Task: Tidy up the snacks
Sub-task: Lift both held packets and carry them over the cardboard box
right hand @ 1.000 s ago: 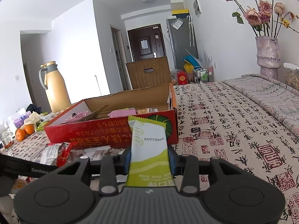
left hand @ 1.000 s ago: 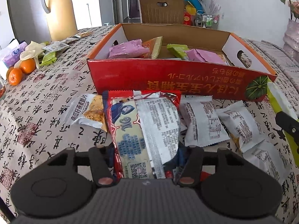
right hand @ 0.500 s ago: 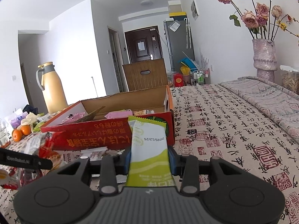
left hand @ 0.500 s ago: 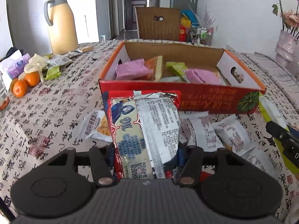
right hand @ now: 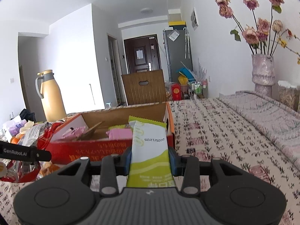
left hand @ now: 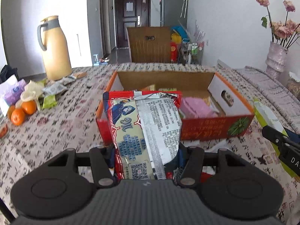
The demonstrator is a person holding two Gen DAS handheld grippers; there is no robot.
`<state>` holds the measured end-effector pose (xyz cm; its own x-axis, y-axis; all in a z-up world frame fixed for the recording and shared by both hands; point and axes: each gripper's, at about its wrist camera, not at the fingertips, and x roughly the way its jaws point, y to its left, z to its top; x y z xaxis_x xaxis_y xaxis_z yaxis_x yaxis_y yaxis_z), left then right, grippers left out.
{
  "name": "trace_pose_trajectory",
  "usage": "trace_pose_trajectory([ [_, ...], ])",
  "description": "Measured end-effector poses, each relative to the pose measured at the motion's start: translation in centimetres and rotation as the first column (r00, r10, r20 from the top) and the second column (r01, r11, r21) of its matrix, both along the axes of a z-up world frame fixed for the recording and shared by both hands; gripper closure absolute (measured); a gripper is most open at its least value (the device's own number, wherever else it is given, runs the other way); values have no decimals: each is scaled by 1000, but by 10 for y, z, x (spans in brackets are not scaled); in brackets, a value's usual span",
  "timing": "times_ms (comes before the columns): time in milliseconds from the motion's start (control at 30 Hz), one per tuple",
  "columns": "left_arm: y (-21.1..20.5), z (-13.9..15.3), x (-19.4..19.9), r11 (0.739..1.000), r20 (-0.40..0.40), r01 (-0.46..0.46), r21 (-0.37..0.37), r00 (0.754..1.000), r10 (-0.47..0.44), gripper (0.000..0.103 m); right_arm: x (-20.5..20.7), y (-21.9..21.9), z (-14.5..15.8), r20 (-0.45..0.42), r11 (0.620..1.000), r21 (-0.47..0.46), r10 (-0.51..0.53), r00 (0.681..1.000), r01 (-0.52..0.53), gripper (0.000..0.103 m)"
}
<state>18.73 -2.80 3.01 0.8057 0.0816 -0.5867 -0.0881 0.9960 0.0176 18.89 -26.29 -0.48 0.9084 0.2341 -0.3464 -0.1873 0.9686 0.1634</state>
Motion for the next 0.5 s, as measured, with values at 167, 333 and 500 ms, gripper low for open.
trace_pose_trajectory([
  [167,1,11,12,1000,32,23,-2,999,-23,46,10,7,16,32,1000,-10,-6,999,6,65],
  [333,3,21,26,999,61,34,-5,998,-34,46,25,16,30,56,1000,-20,-8,998,9,65],
  [500,6,31,41,999,87,38,-9,996,-37,46,44,25,40,75,1000,-28,0,997,2,65],
])
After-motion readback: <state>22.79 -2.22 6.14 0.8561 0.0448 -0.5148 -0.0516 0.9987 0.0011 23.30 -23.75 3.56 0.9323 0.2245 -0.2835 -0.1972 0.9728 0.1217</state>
